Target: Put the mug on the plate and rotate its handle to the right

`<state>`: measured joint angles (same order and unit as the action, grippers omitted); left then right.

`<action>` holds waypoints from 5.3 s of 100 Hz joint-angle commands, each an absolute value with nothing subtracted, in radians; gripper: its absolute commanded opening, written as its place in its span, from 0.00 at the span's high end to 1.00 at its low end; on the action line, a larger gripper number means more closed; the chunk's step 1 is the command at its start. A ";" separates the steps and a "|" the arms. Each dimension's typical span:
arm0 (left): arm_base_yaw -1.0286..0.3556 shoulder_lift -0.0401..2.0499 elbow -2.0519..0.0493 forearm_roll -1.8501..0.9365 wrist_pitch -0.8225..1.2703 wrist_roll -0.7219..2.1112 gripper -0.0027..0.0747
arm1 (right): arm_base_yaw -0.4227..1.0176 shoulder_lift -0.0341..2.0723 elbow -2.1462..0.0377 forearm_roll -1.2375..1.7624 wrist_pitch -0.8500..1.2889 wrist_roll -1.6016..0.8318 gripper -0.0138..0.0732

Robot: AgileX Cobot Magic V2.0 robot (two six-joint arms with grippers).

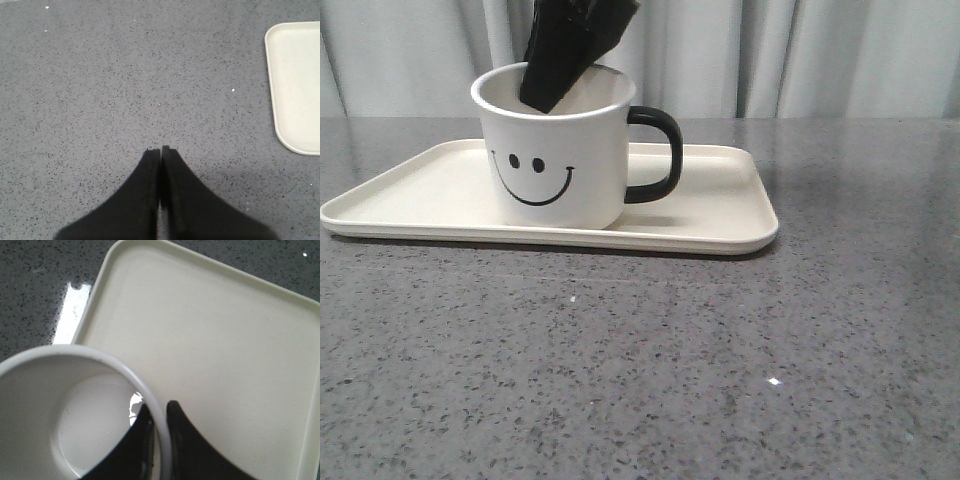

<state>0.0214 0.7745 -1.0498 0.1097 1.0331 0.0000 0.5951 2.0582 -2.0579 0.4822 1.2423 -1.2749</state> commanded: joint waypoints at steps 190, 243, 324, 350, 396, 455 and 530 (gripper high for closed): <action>0.023 0.773 -1.075 0.105 0.967 -0.008 0.99 | 0.514 1.986 -2.483 0.478 1.215 -0.942 0.44; 0.023 0.773 -1.075 0.105 0.967 -0.008 0.99 | 0.237 1.865 -2.584 0.633 1.177 -0.766 0.44; 0.023 0.773 -1.075 0.105 0.967 -0.008 0.99 | -0.163 1.726 -2.584 0.946 1.192 -0.763 0.44; 0.023 0.773 -1.075 0.105 0.967 -0.008 0.99 | -0.270 1.718 -2.584 1.057 1.279 -0.760 0.45; 0.023 0.773 -1.075 0.105 0.967 -0.008 0.99 | -0.426 1.718 -2.584 1.150 1.263 -0.733 0.49; 0.023 0.773 -1.075 0.105 0.967 -0.008 0.99 | -0.462 1.718 -2.584 1.166 1.295 -0.729 0.60; 0.023 0.773 -1.075 0.105 0.975 -0.008 0.99 | -0.474 1.718 -2.584 1.312 1.204 -0.806 0.60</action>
<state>0.0214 0.7745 -1.0478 0.1060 1.0331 0.0000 -0.4570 1.7626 -2.5632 1.2419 1.2701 -0.7897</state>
